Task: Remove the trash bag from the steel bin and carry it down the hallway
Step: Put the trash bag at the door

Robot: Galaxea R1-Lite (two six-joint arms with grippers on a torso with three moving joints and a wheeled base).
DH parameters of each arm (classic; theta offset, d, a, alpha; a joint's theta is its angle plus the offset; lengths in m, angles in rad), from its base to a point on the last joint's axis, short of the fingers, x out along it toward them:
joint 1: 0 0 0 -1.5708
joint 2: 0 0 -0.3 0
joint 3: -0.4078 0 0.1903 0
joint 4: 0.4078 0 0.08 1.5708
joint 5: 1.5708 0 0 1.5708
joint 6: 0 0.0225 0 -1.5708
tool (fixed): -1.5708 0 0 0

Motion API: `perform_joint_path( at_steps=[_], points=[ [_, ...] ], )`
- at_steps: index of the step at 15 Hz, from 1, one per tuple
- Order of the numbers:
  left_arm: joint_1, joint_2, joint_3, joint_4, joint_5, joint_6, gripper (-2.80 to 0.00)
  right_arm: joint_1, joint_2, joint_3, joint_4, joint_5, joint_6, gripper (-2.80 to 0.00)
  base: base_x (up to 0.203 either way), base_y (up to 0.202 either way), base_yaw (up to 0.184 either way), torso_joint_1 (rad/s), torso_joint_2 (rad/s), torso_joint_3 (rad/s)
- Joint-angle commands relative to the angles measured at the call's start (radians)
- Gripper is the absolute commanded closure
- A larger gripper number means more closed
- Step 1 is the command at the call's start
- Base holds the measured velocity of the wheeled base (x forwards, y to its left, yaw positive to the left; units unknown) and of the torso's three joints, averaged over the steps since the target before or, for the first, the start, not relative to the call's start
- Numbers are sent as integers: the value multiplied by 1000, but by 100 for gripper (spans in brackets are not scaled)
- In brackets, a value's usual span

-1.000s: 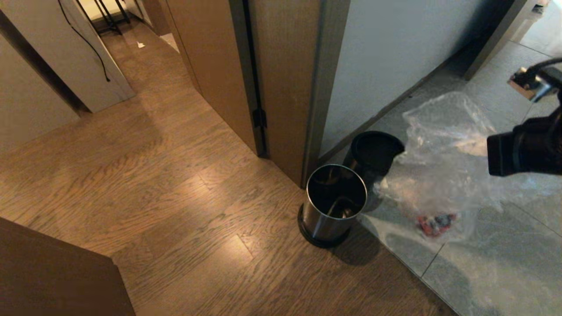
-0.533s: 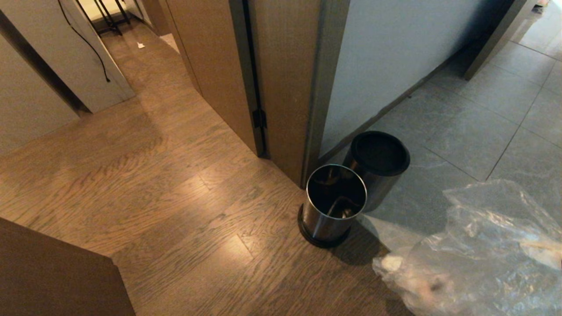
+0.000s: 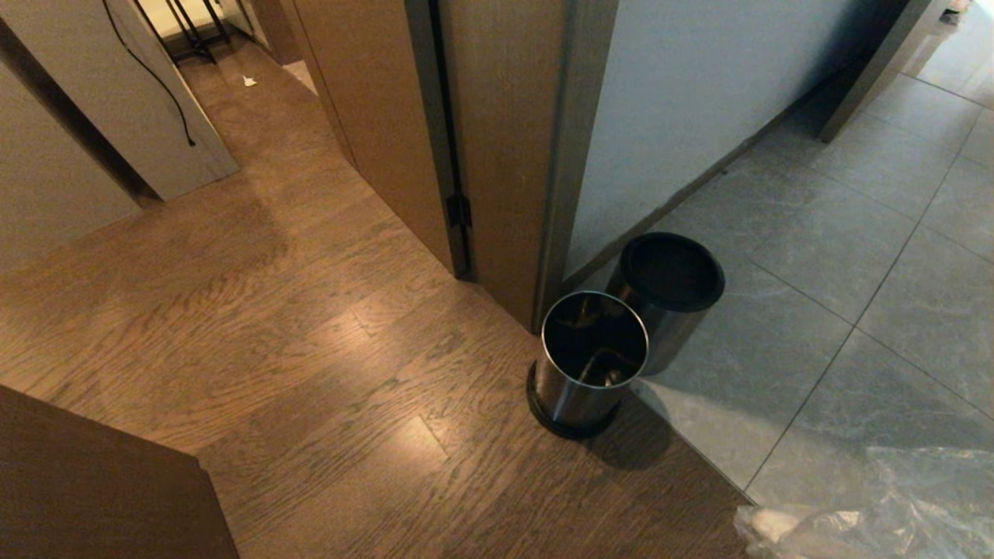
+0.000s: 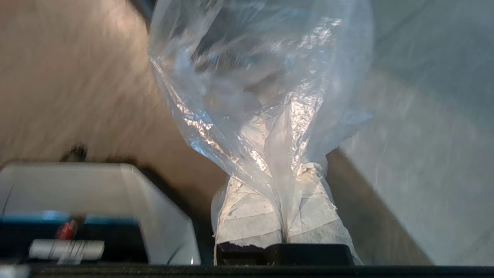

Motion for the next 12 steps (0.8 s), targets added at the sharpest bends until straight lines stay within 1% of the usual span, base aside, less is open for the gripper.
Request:
perform_joint_path(
  at_steps=[1, 6, 8, 12],
  points=[
    [0, 0, 0, 0, 1, 0, 0, 7, -164, 70, -62, -4, 2, 0, 0, 0, 0, 0, 0, 0],
    [0, 0, 0, 0, 0, 0, 0, 25, -344, 126, -147, -25, 40, 0, 0, 0, 0, 0, 0, 0],
    [0, 0, 0, 0, 0, 0, 0, 26, -340, 131, -159, -29, 83, 0, 0, 0, 0, 0, 0, 0],
    [0, 0, 0, 0, 0, 0, 0, 26, -340, 131, -161, -30, 83, 0, 0, 0, 0, 0, 0, 0]
  ],
)
